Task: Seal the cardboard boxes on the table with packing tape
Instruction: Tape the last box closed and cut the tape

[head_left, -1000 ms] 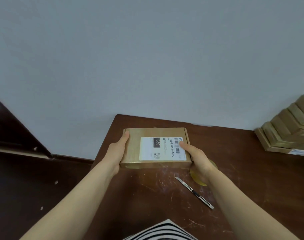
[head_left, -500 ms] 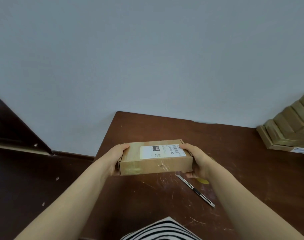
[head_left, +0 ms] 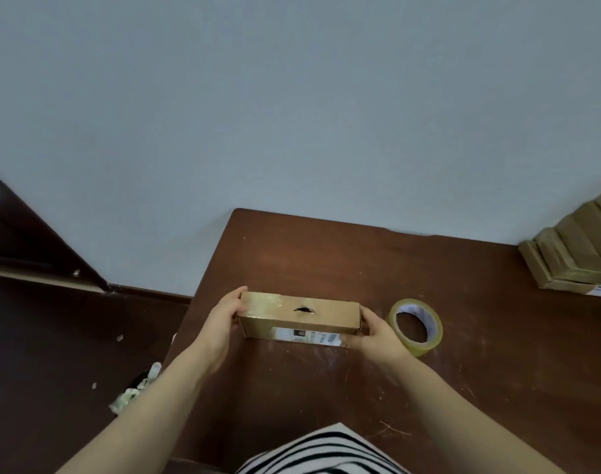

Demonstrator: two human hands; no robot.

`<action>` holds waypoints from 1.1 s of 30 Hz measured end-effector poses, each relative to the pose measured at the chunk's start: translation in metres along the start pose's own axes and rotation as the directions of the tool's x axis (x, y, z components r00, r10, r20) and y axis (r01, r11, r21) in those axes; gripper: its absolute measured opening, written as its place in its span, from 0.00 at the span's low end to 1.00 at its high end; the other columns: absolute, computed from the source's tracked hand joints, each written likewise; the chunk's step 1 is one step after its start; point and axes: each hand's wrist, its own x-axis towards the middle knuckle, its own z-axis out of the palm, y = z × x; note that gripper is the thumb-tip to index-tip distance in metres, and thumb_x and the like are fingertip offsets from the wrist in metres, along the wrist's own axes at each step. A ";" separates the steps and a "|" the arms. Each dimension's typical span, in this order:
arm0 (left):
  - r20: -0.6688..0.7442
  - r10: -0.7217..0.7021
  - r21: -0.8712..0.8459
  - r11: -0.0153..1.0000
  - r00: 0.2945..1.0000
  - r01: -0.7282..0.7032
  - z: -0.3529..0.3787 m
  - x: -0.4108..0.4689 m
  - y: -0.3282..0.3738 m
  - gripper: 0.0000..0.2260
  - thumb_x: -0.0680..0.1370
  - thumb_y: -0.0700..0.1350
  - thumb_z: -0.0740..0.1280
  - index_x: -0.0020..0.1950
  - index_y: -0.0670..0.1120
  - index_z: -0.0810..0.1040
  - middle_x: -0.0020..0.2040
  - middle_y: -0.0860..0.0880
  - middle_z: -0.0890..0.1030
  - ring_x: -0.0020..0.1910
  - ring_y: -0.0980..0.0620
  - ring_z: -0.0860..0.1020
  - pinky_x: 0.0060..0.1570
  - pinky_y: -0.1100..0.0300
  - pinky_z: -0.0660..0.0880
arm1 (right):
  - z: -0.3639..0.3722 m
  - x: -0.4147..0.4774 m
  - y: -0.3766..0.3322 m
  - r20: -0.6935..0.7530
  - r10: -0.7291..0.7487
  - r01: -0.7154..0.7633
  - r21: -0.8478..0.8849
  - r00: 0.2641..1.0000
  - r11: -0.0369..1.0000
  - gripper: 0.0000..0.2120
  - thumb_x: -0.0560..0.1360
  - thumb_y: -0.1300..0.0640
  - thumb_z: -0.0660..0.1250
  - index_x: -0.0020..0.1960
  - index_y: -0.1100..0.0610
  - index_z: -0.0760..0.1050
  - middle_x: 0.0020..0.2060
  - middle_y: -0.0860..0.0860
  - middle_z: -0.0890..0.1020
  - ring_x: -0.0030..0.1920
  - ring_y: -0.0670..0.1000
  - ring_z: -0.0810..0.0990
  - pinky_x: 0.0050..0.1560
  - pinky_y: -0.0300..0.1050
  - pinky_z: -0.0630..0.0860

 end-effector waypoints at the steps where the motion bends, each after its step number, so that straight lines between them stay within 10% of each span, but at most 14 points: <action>1: -0.017 0.007 0.000 1.000 1.000 -0.007 0.000 0.000 -0.003 0.23 0.76 0.38 0.58 0.72 0.46 0.68 0.66 0.45 0.73 0.62 0.48 0.72 0.61 0.56 0.70 | 0.002 0.001 0.000 0.019 0.006 -0.006 0.017 1.000 1.000 0.27 0.71 0.68 0.69 0.67 0.55 0.70 0.53 0.50 0.80 0.53 0.47 0.79 0.47 0.35 0.76; 8: -0.220 0.138 0.314 0.947 0.966 -0.064 0.013 0.000 -0.015 0.25 0.79 0.51 0.59 0.75 0.48 0.62 0.74 0.49 0.65 0.70 0.52 0.64 0.68 0.56 0.60 | 0.013 0.015 -0.016 -0.152 0.020 -0.026 -0.039 0.988 0.999 0.25 0.80 0.44 0.57 0.76 0.46 0.58 0.73 0.49 0.61 0.72 0.52 0.63 0.72 0.49 0.60; 10: -0.241 0.375 0.676 0.727 0.895 -0.122 0.025 -0.006 -0.010 0.27 0.78 0.51 0.59 0.77 0.46 0.59 0.77 0.47 0.58 0.76 0.49 0.55 0.74 0.50 0.49 | 0.017 0.019 -0.017 -0.141 -0.022 0.004 -0.123 0.990 0.992 0.23 0.82 0.47 0.54 0.75 0.47 0.58 0.72 0.52 0.65 0.69 0.54 0.67 0.70 0.50 0.65; 13: 0.188 0.716 0.832 0.247 0.672 -0.496 0.053 -0.019 0.001 0.22 0.80 0.47 0.57 0.74 0.44 0.64 0.76 0.47 0.61 0.76 0.50 0.57 0.74 0.51 0.47 | 0.021 0.021 -0.012 -0.153 -0.032 0.016 -0.107 0.988 0.994 0.20 0.83 0.50 0.53 0.73 0.50 0.59 0.67 0.54 0.71 0.63 0.55 0.74 0.65 0.53 0.70; 15: 0.517 0.667 0.785 -0.122 0.536 -0.607 0.070 -0.025 -0.003 0.23 0.78 0.49 0.58 0.73 0.44 0.68 0.74 0.46 0.66 0.74 0.49 0.62 0.74 0.49 0.54 | 0.021 0.022 -0.012 -0.157 -0.053 0.037 -0.103 0.986 0.994 0.19 0.83 0.51 0.53 0.72 0.53 0.60 0.63 0.54 0.74 0.61 0.54 0.74 0.63 0.49 0.71; 17: 0.618 0.523 0.775 -0.286 0.586 -0.563 0.079 -0.026 -0.010 0.25 0.77 0.50 0.60 0.74 0.45 0.65 0.75 0.45 0.64 0.74 0.48 0.61 0.74 0.47 0.53 | 0.022 0.023 -0.012 -0.141 -0.066 0.049 -0.122 0.988 0.991 0.19 0.83 0.52 0.53 0.73 0.54 0.59 0.61 0.51 0.75 0.63 0.52 0.73 0.63 0.47 0.70; 21: 0.617 0.394 0.784 -0.383 0.682 -0.488 0.077 -0.013 -0.027 0.24 0.82 0.42 0.44 0.72 0.42 0.32 0.78 0.42 0.40 0.76 0.47 0.39 0.65 0.53 0.24 | 0.021 0.025 -0.011 -0.149 -0.085 0.059 -0.167 0.985 0.984 0.19 0.83 0.51 0.52 0.73 0.55 0.59 0.65 0.55 0.72 0.64 0.55 0.72 0.66 0.54 0.69; 26: 0.646 0.332 0.761 -0.355 0.687 -0.543 0.079 -0.004 -0.031 0.26 0.82 0.37 0.46 0.73 0.43 0.31 0.78 0.43 0.38 0.76 0.47 0.38 0.63 0.57 0.22 | 0.021 0.026 -0.007 -0.154 -0.093 0.064 -0.181 0.984 0.981 0.19 0.83 0.51 0.53 0.72 0.55 0.60 0.65 0.55 0.71 0.64 0.54 0.72 0.66 0.52 0.69; 30: 0.698 0.439 0.708 -0.310 0.566 -0.634 0.065 -0.005 -0.021 0.28 0.74 0.37 0.66 0.73 0.40 0.62 0.73 0.42 0.66 0.72 0.49 0.65 0.73 0.56 0.58 | 0.019 0.026 -0.007 -0.137 -0.101 0.073 -0.200 0.985 0.977 0.19 0.83 0.51 0.52 0.72 0.55 0.60 0.65 0.55 0.71 0.64 0.53 0.72 0.66 0.51 0.69; 33: 0.708 0.489 0.676 -0.263 0.509 -0.688 0.055 -0.006 -0.019 0.20 0.72 0.37 0.58 0.61 0.42 0.79 0.62 0.45 0.79 0.60 0.50 0.78 0.60 0.54 0.75 | 0.019 0.025 -0.006 -0.136 -0.108 0.078 -0.205 0.985 0.976 0.19 0.83 0.50 0.52 0.72 0.54 0.60 0.65 0.54 0.70 0.63 0.53 0.72 0.66 0.51 0.69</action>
